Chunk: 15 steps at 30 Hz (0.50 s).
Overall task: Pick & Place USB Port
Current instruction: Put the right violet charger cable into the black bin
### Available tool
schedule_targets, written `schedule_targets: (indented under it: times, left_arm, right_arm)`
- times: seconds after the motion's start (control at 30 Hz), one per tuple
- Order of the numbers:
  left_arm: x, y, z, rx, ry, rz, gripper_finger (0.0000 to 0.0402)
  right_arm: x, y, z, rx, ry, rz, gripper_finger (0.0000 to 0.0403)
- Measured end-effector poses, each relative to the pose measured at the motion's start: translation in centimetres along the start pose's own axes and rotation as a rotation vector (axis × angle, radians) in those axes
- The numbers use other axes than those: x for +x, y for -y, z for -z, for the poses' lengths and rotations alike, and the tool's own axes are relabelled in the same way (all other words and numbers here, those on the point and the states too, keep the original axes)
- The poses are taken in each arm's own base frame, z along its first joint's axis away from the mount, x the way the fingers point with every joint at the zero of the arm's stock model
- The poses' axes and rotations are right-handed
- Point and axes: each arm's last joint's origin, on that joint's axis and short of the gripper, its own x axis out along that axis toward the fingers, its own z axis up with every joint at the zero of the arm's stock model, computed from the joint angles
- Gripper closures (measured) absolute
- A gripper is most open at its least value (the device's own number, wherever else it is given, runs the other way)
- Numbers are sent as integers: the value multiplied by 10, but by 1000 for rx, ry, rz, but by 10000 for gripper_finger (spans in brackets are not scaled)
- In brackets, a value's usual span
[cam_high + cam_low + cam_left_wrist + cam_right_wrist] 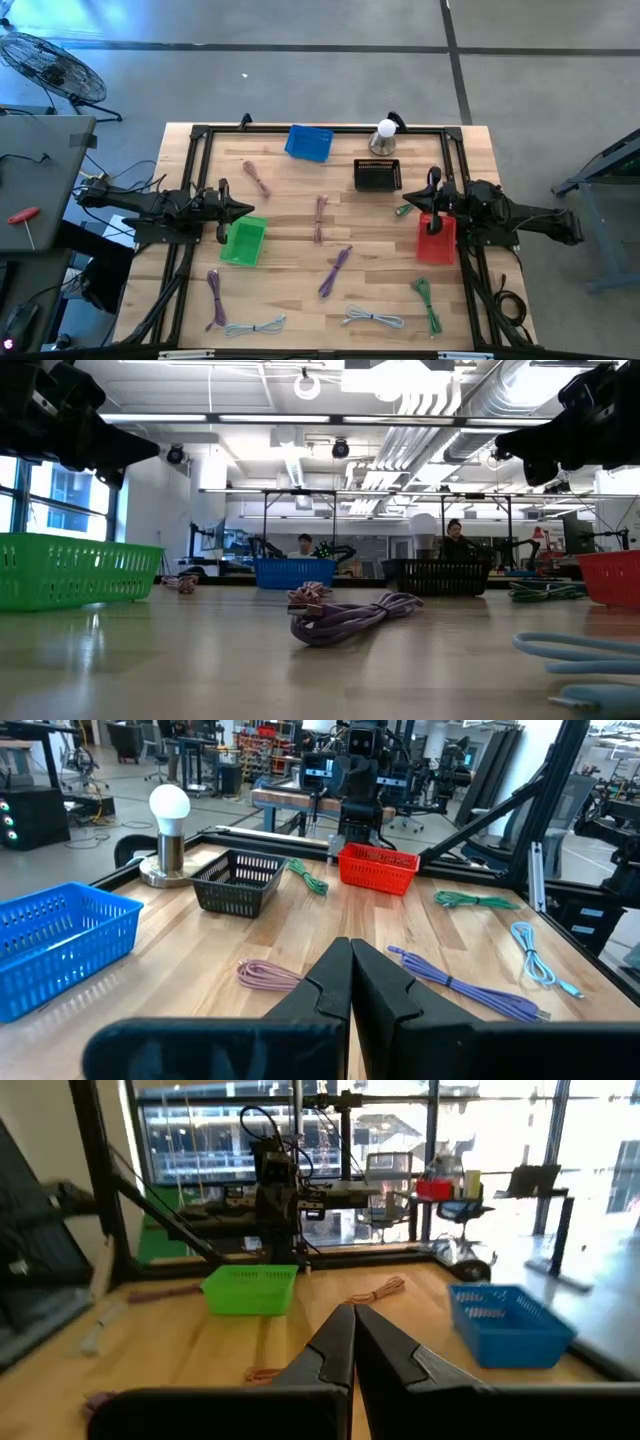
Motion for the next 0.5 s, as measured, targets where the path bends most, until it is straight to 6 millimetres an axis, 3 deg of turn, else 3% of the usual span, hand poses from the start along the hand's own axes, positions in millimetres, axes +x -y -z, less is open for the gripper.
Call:
schedule_targets:
  times: [0.1, 0.5]
  left_arm:
    - [0, -1, 0, 42, 2, -19, 401]
    - [0, 0, -3, 34, 23, -26, 400]
  right_arm:
    - [0, 0, 0, 79, 4, 0, 400]
    - [3, 3, 3, 50, -26, 88, 399]
